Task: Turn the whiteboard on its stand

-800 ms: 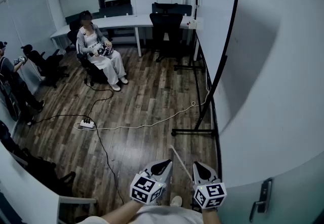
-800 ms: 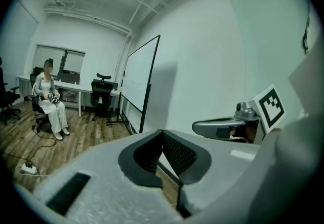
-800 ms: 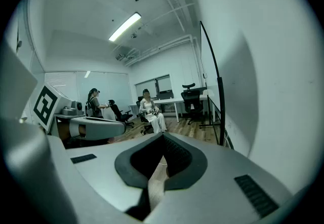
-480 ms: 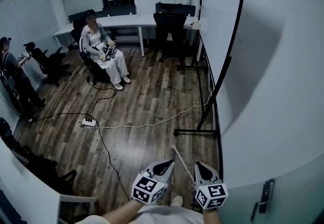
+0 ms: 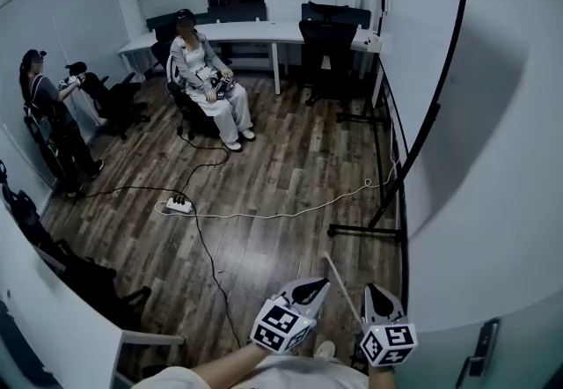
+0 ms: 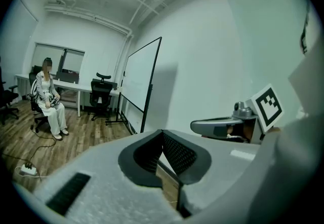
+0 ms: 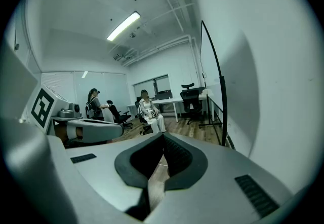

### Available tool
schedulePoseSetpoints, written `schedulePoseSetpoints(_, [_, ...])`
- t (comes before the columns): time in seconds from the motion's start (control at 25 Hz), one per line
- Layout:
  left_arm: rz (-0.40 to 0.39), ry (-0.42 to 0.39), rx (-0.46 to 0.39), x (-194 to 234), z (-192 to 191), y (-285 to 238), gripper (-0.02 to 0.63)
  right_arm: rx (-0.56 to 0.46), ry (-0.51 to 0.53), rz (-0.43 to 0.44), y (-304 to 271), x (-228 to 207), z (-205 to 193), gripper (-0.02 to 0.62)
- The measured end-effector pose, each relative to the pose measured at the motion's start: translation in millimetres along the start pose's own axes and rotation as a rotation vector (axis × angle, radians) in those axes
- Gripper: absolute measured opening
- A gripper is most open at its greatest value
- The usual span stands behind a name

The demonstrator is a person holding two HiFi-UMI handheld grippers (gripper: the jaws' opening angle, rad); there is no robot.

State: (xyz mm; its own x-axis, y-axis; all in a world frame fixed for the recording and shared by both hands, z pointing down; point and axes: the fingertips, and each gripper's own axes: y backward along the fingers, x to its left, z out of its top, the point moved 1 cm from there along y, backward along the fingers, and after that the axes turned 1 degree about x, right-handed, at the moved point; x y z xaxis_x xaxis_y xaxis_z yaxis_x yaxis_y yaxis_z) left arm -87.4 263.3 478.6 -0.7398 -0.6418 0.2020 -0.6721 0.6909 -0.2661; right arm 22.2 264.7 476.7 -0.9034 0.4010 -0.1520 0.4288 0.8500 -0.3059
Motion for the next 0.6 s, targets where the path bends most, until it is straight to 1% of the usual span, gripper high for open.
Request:
schedulePoseSetpoints(0.24, [-0.021,-0.019,-0.003,22,0,12,0.011,-0.003,-0.004,-0.036,-14,16,-3,0.006])
schedulePoseSetpoints(0.36, [-0.027,-0.015,0.003,31,-2,15,0.011,0.000,-0.012,-0.053,-17,20,-4,0.006])
schedulePoseSetpoints(0.6, [-0.044,-0.006,0.015,41,-4,6,0.011,0.000,-0.027,-0.072,-24,18,-6,0.006])
